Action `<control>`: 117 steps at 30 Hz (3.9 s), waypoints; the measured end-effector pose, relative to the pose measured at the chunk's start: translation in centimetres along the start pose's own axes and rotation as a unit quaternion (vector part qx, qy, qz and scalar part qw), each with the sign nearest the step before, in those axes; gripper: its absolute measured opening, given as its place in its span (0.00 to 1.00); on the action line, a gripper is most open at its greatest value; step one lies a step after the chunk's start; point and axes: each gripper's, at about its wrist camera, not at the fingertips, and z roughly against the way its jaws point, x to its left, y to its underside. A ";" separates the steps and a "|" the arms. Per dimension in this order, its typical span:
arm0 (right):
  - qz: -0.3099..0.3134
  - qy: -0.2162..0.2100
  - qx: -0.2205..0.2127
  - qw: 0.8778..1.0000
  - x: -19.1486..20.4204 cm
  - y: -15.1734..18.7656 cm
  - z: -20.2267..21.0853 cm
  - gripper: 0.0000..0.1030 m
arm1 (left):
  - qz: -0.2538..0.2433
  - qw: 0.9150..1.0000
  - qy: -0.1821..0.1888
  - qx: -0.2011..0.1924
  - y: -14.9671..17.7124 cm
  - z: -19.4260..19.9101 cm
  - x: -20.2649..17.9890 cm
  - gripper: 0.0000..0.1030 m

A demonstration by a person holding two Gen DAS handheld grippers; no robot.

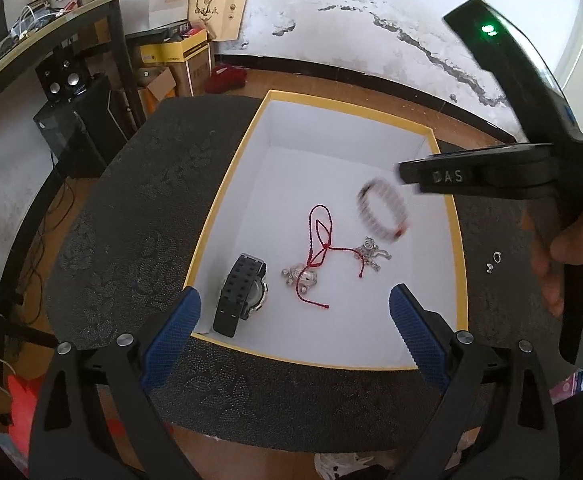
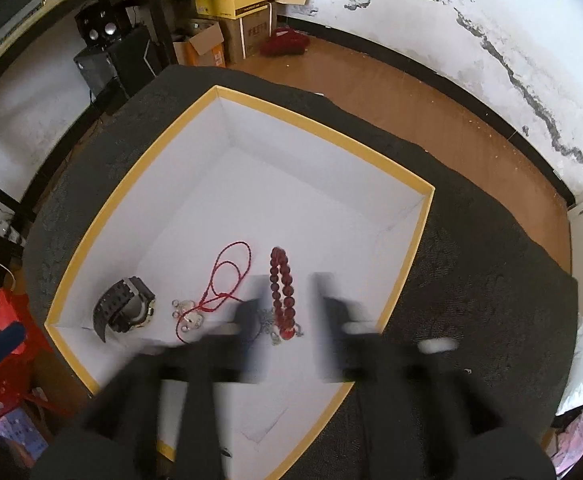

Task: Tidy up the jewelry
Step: 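Open the left tool and right tool to drop both items in the box, then move both tools back over the two silver rings on the rug, then close the left tool on the silver ring with a stone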

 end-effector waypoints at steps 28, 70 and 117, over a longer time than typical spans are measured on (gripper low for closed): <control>-0.139 0.096 -0.150 0.974 -23.0 24.3 11.3 0.89 | -0.123 0.989 0.066 -0.036 1.0 -0.6 -22.0 0.94; -0.195 0.072 -0.137 0.969 -30.0 29.9 7.6 0.89 | -0.166 0.983 0.084 -0.007 4.3 -12.0 -31.1 0.94; -0.223 0.042 -0.150 0.962 -33.4 28.8 8.1 0.89 | -0.265 0.957 0.109 -0.047 6.6 -17.4 -33.7 0.35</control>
